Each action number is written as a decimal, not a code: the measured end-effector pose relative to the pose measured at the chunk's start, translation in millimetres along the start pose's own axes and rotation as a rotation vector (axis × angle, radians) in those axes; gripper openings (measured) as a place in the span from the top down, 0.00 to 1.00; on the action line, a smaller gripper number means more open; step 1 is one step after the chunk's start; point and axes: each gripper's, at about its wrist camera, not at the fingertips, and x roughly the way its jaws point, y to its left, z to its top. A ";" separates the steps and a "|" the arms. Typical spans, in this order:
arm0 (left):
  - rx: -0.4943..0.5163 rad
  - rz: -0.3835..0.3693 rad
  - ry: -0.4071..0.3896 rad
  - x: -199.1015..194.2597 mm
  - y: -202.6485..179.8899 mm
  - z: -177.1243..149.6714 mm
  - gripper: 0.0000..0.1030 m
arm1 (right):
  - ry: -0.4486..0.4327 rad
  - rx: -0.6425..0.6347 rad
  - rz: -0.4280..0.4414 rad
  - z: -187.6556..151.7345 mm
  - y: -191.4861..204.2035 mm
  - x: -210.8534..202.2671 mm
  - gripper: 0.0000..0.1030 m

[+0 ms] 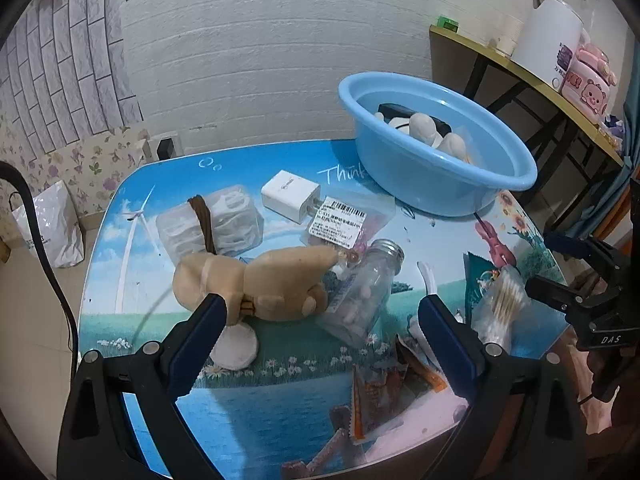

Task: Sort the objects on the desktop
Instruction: 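Move the right tool to the bag of cotton swabs and grasp it, then lift the cotton swab bag off the table with the right tool, then grasp the orange snack packet with left tool while right holds swab bag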

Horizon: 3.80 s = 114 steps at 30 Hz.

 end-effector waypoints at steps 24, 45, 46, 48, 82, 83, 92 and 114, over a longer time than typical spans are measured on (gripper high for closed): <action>-0.013 0.002 0.013 -3.0 4.9 -20.2 0.06 | 0.021 -0.041 0.027 -17.5 19.3 -1.8 0.06; -0.022 0.005 0.039 4.6 8.6 -23.4 0.06 | 0.093 -0.083 0.025 -26.3 29.8 21.2 0.06; -0.023 0.005 0.040 4.5 8.5 -23.3 0.06 | 0.095 -0.081 0.024 -26.3 29.6 22.1 0.06; -0.027 0.005 0.043 5.2 8.8 -23.5 0.06 | 0.097 -0.077 0.022 -26.7 28.9 22.6 0.06; -0.039 0.004 0.059 13.0 11.1 -30.6 0.06 | 0.055 -0.019 -0.049 -20.0 1.8 17.6 0.06; -0.040 0.004 0.059 12.9 11.3 -30.6 0.06 | 0.054 -0.025 -0.045 -20.3 3.4 17.6 0.06; -0.058 0.000 0.066 16.0 15.8 -33.0 0.06 | 0.049 -0.034 -0.036 -19.5 6.2 19.0 0.06; 0.065 -0.031 0.103 30.4 -48.8 -68.9 0.00 | 0.057 -0.067 -0.064 -11.1 22.7 44.0 0.07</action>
